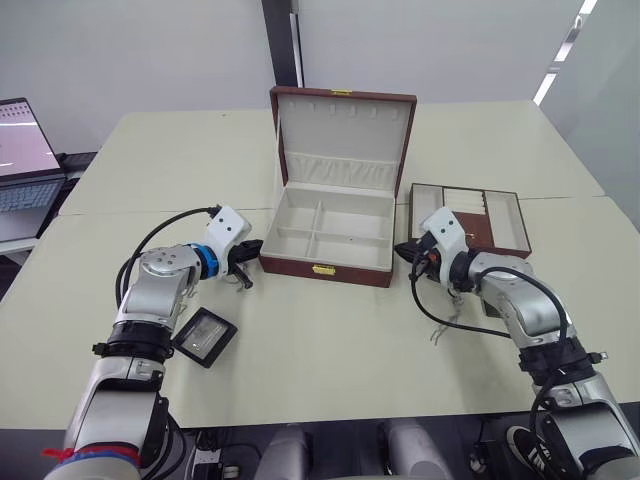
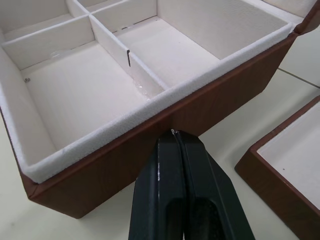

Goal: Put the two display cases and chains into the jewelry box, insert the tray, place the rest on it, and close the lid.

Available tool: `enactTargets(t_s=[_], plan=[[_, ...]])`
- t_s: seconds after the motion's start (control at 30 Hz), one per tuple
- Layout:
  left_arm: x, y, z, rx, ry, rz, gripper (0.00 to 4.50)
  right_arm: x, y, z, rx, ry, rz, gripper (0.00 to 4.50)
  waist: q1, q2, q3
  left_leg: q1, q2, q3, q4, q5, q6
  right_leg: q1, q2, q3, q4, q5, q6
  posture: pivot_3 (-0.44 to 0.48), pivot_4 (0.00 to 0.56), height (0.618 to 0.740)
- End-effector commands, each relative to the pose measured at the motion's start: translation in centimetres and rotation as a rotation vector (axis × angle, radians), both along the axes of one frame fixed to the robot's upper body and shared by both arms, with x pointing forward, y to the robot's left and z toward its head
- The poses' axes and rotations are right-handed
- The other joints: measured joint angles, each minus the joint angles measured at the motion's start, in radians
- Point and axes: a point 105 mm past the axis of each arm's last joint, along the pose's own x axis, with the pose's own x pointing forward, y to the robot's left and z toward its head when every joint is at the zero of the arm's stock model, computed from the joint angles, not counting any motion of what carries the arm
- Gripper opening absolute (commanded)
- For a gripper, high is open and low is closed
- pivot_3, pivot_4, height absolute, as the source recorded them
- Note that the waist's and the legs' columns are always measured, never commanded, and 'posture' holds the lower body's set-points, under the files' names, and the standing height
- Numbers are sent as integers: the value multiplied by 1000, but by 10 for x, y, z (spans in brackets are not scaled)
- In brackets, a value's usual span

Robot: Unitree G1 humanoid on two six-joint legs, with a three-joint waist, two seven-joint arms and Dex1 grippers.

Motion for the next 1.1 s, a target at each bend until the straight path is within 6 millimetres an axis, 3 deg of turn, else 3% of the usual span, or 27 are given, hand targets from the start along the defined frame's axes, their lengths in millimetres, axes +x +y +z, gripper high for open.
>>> enactTargets(t_s=[0.03,0.47,1.1], plan=[[-8,-19,7,-25,-5,-98,0,-2,12,12,24,-37,55,7,-2,0,0,0,0,0,0,0,0,0,0,0,0,0,0,0,150,740],[-42,-36,-6,-37,86,-185,0,-21,5,5,25,11,97,7,-6,0,0,0,0,-1,0,0,1,1,0,0,0,0,0,0,150,740],[-37,-23,-2,-19,67,-134,0,-19,-6,5,20,6,59,7,-4,0,0,0,0,-1,0,0,1,1,0,0,0,0,0,0,150,740]])
